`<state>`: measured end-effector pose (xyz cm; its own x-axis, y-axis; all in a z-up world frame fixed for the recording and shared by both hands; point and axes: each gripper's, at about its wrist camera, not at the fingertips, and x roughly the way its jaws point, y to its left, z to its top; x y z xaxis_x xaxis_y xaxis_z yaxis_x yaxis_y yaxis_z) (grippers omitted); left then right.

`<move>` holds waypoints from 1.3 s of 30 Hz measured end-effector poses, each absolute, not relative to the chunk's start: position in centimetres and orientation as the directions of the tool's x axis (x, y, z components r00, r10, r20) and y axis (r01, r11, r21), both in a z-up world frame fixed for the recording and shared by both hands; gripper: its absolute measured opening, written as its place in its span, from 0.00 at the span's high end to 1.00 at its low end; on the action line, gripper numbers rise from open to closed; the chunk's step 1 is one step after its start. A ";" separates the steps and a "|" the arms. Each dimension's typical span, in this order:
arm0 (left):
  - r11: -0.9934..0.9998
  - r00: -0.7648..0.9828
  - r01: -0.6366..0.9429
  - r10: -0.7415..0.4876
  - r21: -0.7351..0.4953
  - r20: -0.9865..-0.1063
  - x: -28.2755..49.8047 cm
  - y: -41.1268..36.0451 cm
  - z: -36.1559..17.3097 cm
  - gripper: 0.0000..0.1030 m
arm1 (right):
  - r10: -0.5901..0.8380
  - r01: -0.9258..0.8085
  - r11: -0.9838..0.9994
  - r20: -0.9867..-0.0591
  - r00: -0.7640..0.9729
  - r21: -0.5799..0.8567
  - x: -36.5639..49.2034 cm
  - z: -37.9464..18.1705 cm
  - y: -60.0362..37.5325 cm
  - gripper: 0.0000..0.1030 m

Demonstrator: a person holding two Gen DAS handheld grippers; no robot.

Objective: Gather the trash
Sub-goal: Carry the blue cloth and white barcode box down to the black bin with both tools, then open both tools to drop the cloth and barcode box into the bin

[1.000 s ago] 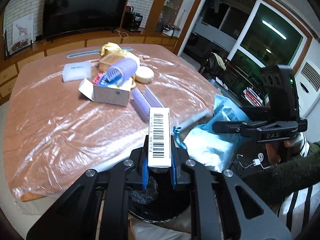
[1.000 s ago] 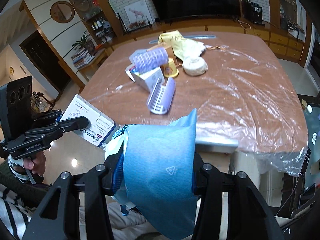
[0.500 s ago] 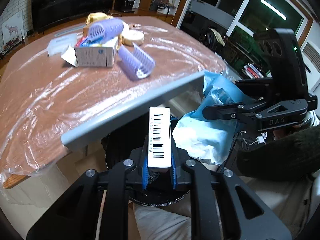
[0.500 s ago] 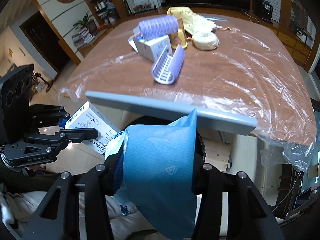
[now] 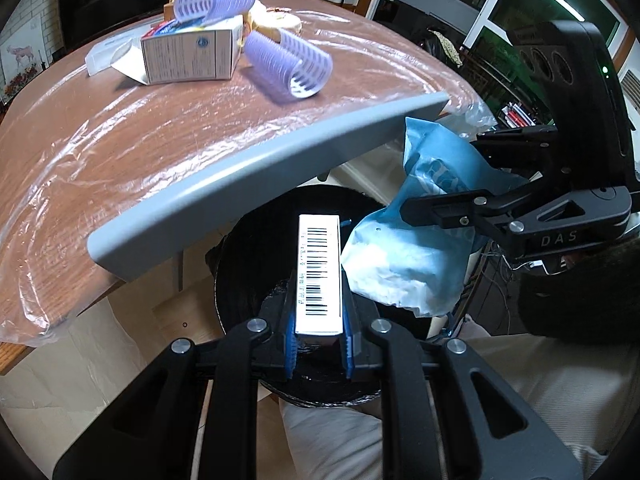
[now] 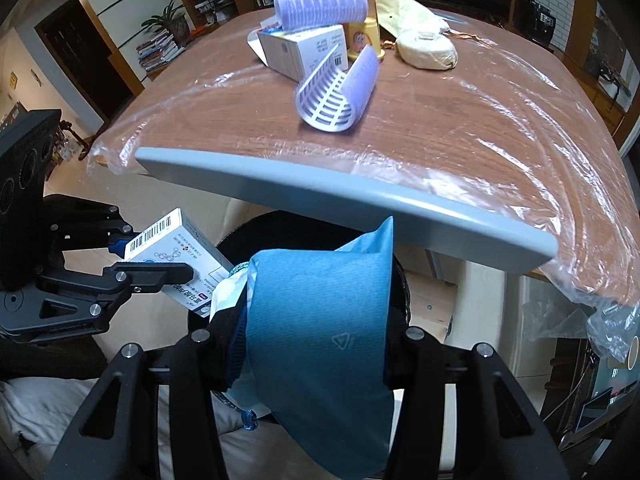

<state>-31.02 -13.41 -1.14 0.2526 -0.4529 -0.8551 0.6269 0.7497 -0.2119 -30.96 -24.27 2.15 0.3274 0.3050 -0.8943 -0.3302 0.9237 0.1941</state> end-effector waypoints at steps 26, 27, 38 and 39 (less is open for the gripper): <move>0.764 0.209 0.624 -0.363 -0.162 -0.908 -29.6 -15.0 -6.8 0.82 | 0.220 -0.315 0.940 -0.938 0.267 0.131 -30.6 -4.1 -21.9 0.53; 0.764 0.205 0.625 -0.358 -0.160 -0.911 -29.6 -15.1 -7.1 0.82 | 0.220 -0.312 0.941 -0.938 0.266 0.133 -30.6 -4.2 -21.9 0.53; 0.776 0.181 0.606 -0.348 -0.174 -0.920 -28.6 -16.7 -9.0 0.38 | 0.241 -0.239 0.953 -0.942 0.233 0.185 -30.2 -5.7 -23.0 0.38; 0.777 0.190 0.602 -0.363 -0.184 -0.912 -28.7 -16.4 -8.8 0.30 | 0.243 -0.234 0.954 -0.940 0.238 0.187 -30.1 -5.7 -23.4 0.31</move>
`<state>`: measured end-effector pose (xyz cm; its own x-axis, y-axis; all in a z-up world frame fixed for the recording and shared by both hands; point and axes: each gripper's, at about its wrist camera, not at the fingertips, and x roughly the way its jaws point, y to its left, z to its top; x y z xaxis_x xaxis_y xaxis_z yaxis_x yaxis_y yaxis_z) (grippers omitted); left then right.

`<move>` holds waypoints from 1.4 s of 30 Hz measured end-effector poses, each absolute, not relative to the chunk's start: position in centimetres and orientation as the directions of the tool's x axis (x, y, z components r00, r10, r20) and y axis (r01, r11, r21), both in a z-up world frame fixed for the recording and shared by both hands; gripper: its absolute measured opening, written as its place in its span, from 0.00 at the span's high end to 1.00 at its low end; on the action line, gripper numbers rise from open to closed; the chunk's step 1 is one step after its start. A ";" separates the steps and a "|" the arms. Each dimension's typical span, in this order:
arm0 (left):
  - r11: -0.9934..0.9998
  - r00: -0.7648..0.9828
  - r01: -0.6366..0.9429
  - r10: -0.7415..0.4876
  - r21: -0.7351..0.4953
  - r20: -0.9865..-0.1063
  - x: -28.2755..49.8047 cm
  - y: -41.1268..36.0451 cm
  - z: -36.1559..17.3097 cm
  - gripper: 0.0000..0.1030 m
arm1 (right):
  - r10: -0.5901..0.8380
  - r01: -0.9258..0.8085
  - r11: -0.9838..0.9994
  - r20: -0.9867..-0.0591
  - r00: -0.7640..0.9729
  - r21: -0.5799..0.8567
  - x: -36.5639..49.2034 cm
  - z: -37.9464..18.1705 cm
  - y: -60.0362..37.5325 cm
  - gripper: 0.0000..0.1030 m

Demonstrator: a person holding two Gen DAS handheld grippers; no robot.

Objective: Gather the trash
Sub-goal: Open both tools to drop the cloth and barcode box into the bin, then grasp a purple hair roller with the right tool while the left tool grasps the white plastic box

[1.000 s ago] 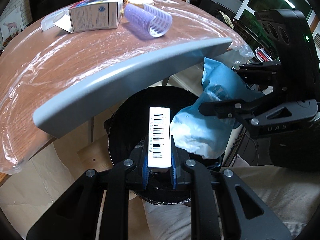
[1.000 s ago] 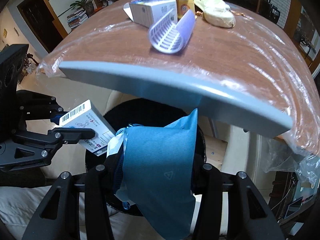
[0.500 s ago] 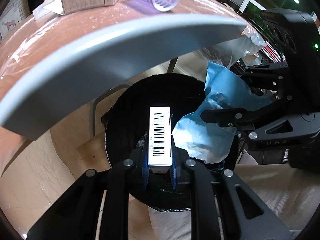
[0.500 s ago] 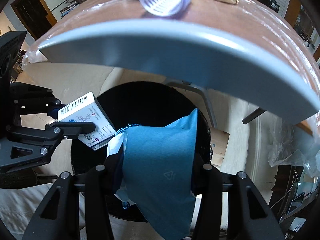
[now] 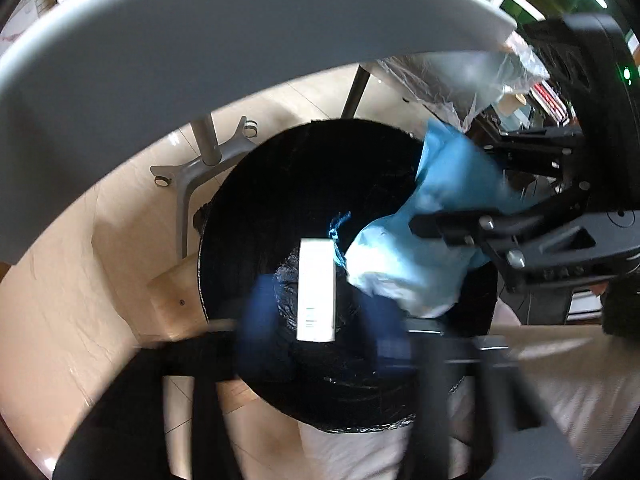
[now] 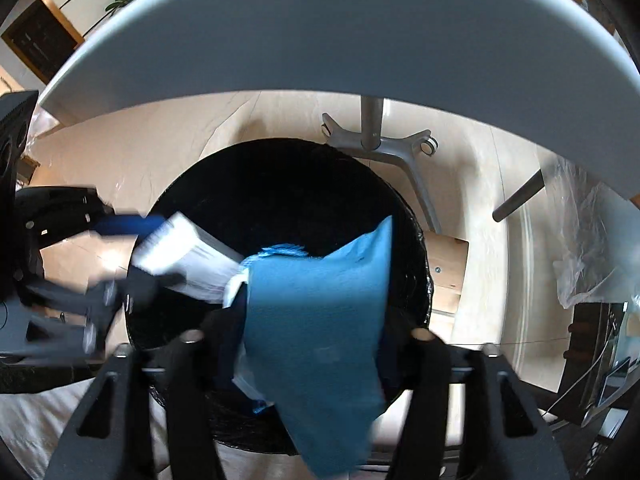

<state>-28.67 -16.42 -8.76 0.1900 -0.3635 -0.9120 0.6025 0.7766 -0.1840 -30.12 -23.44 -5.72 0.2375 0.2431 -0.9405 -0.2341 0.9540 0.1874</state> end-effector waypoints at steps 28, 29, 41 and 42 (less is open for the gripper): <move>0.947 0.664 0.315 -0.269 -0.065 -0.698 -15.8 -8.5 6.7 0.02 | 0.252 -0.203 0.965 -0.806 0.536 0.167 -23.3 7.5 -23.0 0.10; 0.951 0.657 0.302 -0.261 -0.071 -0.707 -14.5 -8.3 6.5 0.02 | 0.249 -0.198 0.966 -0.809 0.533 0.167 -22.6 7.2 -22.6 0.10; 0.945 0.566 0.321 -0.244 -0.063 -0.788 -4.6 -9.6 3.2 0.02 | 0.210 -0.196 0.972 -0.847 0.489 0.128 -19.4 4.6 -20.3 0.10; 0.943 0.561 0.329 -0.238 -0.051 -0.793 -4.2 -10.0 2.8 0.02 | 0.206 -0.199 0.972 -0.847 0.490 0.122 -19.3 4.5 -20.1 0.10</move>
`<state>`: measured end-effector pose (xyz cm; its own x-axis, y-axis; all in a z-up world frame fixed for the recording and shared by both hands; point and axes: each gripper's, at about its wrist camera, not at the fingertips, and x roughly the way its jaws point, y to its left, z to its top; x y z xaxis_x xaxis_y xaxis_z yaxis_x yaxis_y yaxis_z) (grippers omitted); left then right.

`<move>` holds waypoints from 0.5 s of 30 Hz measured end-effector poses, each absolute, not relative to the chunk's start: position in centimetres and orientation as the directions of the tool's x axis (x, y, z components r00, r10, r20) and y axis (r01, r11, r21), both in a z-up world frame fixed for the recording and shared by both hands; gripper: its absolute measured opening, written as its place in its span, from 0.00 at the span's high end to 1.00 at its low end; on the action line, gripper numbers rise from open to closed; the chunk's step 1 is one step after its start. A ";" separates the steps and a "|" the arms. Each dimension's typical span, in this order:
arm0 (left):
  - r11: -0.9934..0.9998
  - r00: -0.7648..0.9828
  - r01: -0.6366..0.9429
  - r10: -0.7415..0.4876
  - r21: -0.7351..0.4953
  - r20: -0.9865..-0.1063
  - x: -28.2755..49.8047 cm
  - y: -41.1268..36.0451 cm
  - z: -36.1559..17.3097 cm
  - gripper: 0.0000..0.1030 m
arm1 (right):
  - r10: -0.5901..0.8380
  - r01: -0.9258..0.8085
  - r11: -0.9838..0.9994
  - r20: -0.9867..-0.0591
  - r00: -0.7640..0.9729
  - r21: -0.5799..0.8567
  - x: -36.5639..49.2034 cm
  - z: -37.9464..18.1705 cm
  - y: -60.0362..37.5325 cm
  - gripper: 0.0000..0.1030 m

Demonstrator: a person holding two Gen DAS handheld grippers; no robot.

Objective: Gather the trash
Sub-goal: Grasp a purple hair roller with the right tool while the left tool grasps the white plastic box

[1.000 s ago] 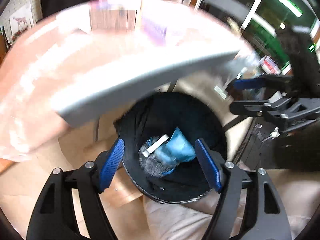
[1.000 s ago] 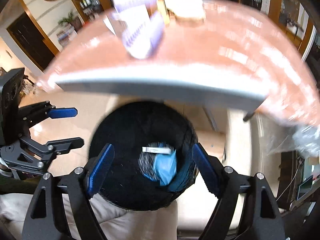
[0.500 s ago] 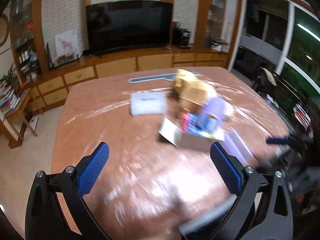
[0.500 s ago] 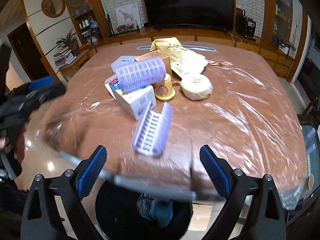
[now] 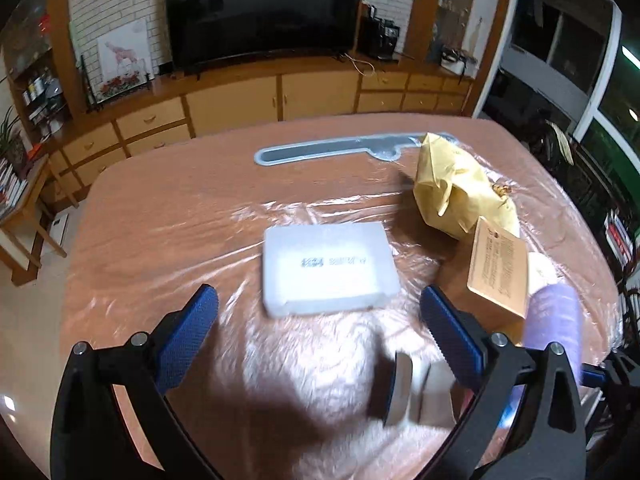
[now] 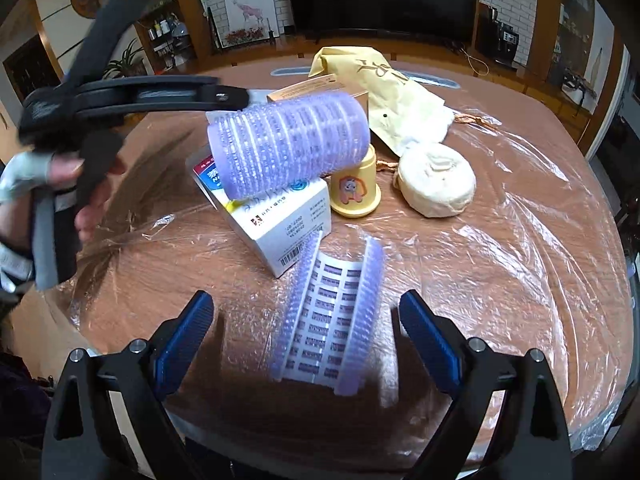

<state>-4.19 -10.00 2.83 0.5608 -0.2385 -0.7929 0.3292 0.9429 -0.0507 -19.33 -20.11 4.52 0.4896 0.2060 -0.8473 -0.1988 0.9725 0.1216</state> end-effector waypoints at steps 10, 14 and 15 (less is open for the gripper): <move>0.932 0.528 0.360 -0.246 -0.047 -0.813 -2.0 -10.7 1.2 0.03 | 0.231 -0.169 0.971 -0.850 0.473 0.169 -17.7 3.8 -21.1 0.28; 0.923 0.529 0.381 -0.260 -0.048 -0.808 -2.0 -10.9 1.0 0.17 | 0.233 -0.162 0.971 -0.846 0.479 0.175 -17.4 4.0 -21.6 0.57; 0.921 0.534 0.388 -0.262 -0.043 -0.804 -2.2 -10.9 1.0 0.17 | 0.228 -0.164 0.972 -0.847 0.480 0.168 -17.3 4.0 -21.7 0.59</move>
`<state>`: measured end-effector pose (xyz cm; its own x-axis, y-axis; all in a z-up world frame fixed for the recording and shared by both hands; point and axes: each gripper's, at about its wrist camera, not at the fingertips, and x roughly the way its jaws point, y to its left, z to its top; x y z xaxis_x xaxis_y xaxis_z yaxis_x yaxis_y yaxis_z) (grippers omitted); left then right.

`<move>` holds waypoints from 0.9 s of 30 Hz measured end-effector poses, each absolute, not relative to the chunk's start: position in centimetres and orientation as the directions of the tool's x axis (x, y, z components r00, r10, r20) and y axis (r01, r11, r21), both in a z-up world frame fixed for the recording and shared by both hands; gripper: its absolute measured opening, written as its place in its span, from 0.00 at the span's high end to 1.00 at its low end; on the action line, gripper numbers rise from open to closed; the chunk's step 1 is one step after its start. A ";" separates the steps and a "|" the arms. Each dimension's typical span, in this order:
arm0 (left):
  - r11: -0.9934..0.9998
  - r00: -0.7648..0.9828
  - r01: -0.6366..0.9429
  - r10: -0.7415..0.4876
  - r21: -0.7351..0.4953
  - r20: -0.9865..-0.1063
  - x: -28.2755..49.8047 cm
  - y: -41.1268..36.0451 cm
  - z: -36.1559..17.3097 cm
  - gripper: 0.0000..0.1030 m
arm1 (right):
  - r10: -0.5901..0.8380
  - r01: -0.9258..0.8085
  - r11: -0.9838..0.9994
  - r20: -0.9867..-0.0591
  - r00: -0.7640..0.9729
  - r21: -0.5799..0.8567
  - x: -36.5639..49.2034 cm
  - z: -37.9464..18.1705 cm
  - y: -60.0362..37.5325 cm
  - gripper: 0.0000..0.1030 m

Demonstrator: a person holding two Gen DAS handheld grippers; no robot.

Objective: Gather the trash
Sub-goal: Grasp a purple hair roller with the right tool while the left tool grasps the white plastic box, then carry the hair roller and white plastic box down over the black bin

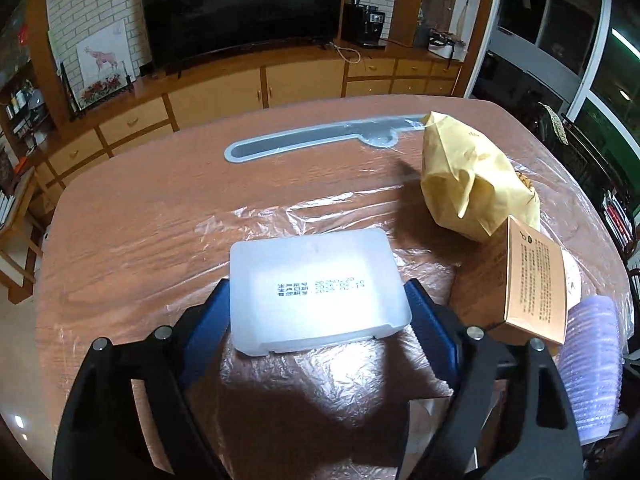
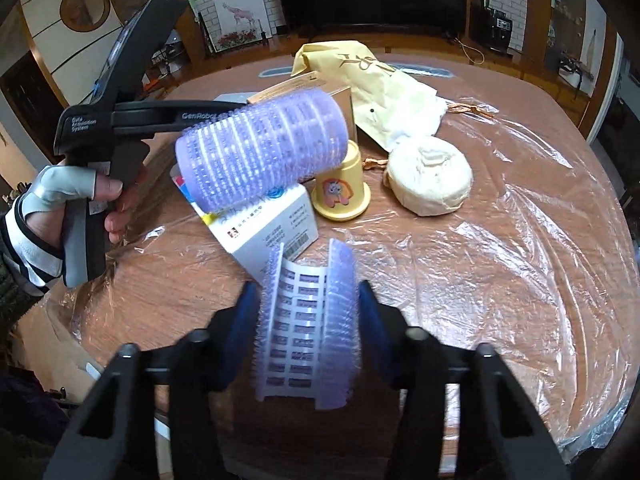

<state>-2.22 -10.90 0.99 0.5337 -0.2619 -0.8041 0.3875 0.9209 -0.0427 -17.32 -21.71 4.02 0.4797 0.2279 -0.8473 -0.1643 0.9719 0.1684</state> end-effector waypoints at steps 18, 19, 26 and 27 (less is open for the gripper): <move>0.936 0.572 0.349 -0.255 -0.050 -0.780 -4.7 -8.6 2.5 0.17 | 0.245 -0.096 0.969 -0.829 0.503 0.228 -17.3 5.0 -26.0 0.59; 0.937 0.574 0.347 -0.254 -0.050 -0.779 -4.9 -8.6 2.6 0.17 | 0.247 -0.098 0.969 -0.829 0.503 0.229 -17.3 5.0 -26.2 0.59; 0.936 0.584 0.350 -0.248 -0.035 -0.773 -5.8 -8.5 3.4 0.18 | 0.259 -0.117 0.966 -0.827 0.500 0.232 -17.4 5.2 -25.8 0.59; 0.937 0.588 0.348 -0.252 -0.042 -0.769 -5.9 -8.4 3.6 0.18 | 0.261 -0.119 0.965 -0.827 0.499 0.233 -17.4 5.2 -25.7 0.59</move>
